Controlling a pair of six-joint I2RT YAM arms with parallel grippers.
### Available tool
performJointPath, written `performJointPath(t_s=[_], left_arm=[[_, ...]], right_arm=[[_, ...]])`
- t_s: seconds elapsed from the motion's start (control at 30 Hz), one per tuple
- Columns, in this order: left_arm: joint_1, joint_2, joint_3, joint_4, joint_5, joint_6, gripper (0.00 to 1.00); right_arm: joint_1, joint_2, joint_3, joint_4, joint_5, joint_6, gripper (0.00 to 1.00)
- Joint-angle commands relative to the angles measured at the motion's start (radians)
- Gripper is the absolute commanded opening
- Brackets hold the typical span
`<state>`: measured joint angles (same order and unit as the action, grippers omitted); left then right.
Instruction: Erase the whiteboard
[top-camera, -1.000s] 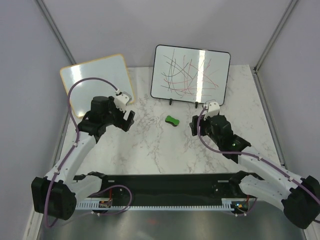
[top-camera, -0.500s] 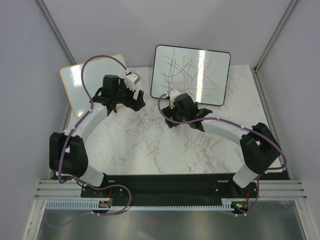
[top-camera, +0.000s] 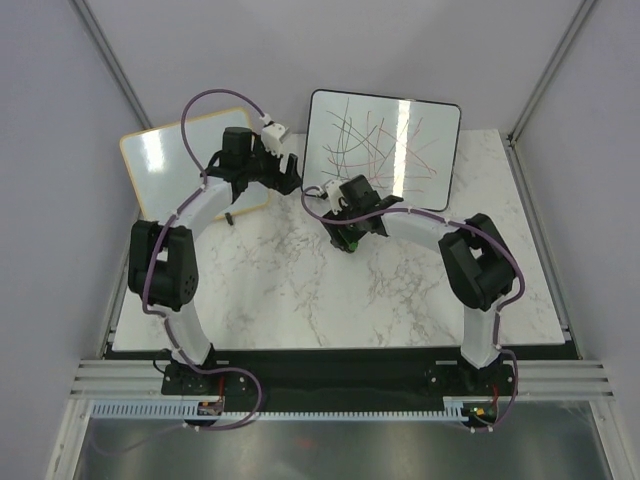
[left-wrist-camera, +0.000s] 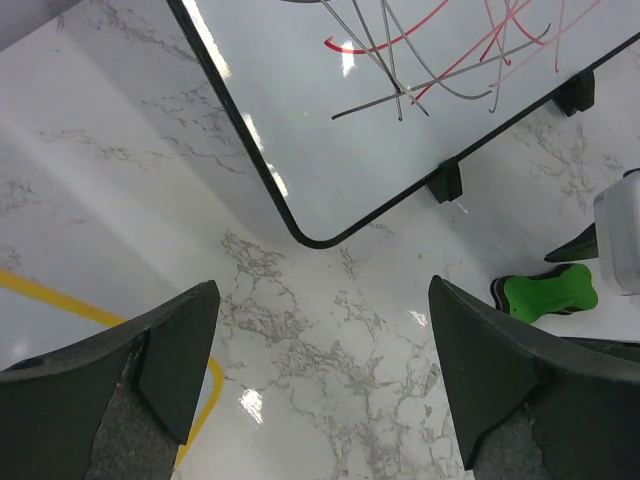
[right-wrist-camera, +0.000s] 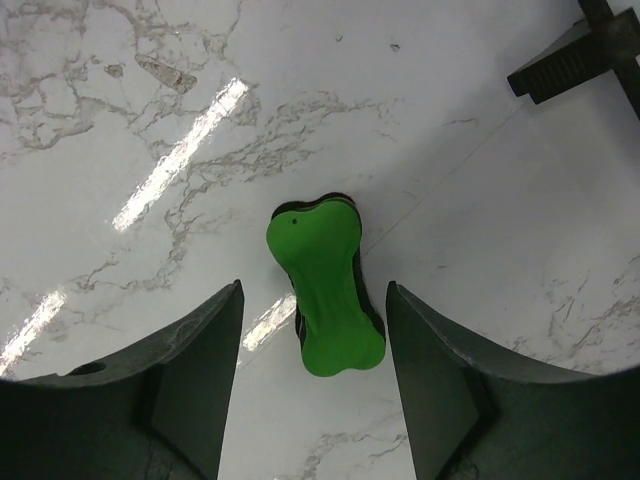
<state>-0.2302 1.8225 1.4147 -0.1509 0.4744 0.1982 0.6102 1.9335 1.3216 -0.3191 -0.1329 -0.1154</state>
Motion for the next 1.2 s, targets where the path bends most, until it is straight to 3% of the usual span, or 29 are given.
performJointPath(t_s=[0.0, 0.17, 0.4, 0.57, 0.63, 0.7, 1.0, 1.17], left_arm=[[0.005, 0.053, 0.093, 0.013, 0.040, 0.015, 0.93], [0.034, 0.119, 0.164, 0.008, 0.098, -0.051, 0.92], [0.051, 0.236, 0.276, 0.005, 0.182, -0.115, 0.86], [0.052, 0.308, 0.340, 0.016, 0.230, -0.172, 0.84], [0.049, 0.349, 0.380, 0.017, 0.250, -0.186, 0.84], [0.049, 0.392, 0.430, 0.019, 0.254, -0.216, 0.83], [0.051, 0.494, 0.523, 0.033, 0.256, -0.218, 0.82], [0.052, 0.547, 0.553, 0.048, 0.329, -0.223, 0.74]], right_arm=[[-0.007, 0.050, 0.083, -0.035, -0.011, -0.064, 0.65], [-0.007, 0.091, 0.094, -0.048, -0.083, -0.081, 0.57], [-0.009, 0.088, 0.079, -0.049, -0.065, -0.078, 0.37], [-0.009, 0.050, 0.036, -0.040, -0.073, -0.073, 0.21], [-0.009, 0.038, 0.019, -0.032, -0.067, -0.073, 0.07], [-0.009, 0.018, -0.010, -0.009, -0.056, -0.067, 0.00], [-0.053, -0.123, -0.104, 0.145, -0.054, -0.001, 0.00], [-0.119, -0.189, -0.088, 0.207, -0.048, 0.035, 0.00]])
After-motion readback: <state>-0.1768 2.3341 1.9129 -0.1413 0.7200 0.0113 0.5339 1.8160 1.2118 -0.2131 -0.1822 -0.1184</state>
